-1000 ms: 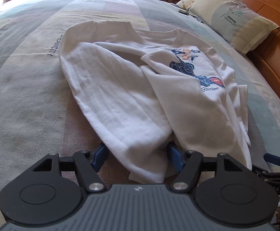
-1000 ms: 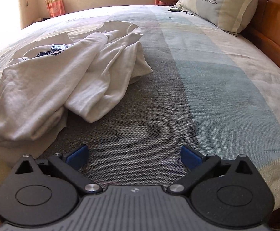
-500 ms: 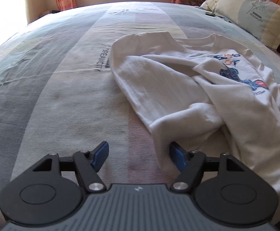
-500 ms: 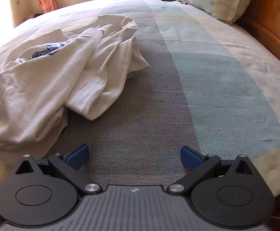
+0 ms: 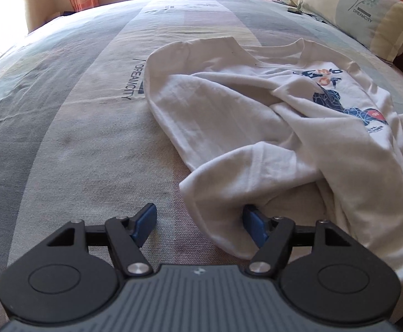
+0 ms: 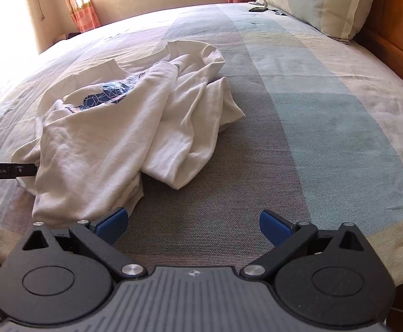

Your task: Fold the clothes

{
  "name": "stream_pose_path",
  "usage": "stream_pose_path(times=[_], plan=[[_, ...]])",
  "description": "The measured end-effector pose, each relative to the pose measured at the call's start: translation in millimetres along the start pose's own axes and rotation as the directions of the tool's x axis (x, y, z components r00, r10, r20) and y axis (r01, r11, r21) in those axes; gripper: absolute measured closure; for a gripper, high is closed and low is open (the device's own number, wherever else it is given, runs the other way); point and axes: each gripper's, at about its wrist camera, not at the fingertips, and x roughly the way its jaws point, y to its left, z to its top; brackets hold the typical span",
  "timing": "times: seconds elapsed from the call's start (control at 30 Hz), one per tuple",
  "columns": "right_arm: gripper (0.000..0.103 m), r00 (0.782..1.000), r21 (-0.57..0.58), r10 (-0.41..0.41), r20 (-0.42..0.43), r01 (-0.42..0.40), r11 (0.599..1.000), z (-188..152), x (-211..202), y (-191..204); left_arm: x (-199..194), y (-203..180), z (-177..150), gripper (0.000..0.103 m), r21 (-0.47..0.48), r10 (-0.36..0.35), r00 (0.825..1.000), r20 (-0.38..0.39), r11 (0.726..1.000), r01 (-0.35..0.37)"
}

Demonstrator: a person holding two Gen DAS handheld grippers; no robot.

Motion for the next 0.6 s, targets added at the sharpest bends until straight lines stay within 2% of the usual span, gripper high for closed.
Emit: stream_pose_path(times=[0.1,0.2,0.33,0.43,0.6], plan=[[0.000,1.000,-0.019,-0.011,0.003,0.012,1.000,-1,-4,2,-3,10,2,0.031,0.009,0.091,0.995,0.033,0.996,-0.091],[0.000,0.999,-0.032,-0.041,0.008,0.041,0.999,-3,-6,1,1,37,8,0.031,-0.025,0.118,0.993,0.013,0.993,-0.117],[0.000,0.999,-0.015,-0.045,0.007,0.045,0.999,-2,-6,-3,3,67,14,0.031,-0.034,0.227,0.974,0.005,0.973,-0.227],[0.000,0.999,-0.013,-0.044,0.009,0.044,0.999,-1,-7,-4,1,95,17,0.031,-0.052,0.306,0.952,-0.001,0.951,-0.306],[0.000,0.998,-0.017,-0.054,0.012,0.054,0.998,0,-7,-4,-2,157,28,0.032,-0.096,0.436,0.899,-0.035,0.894,-0.437]])
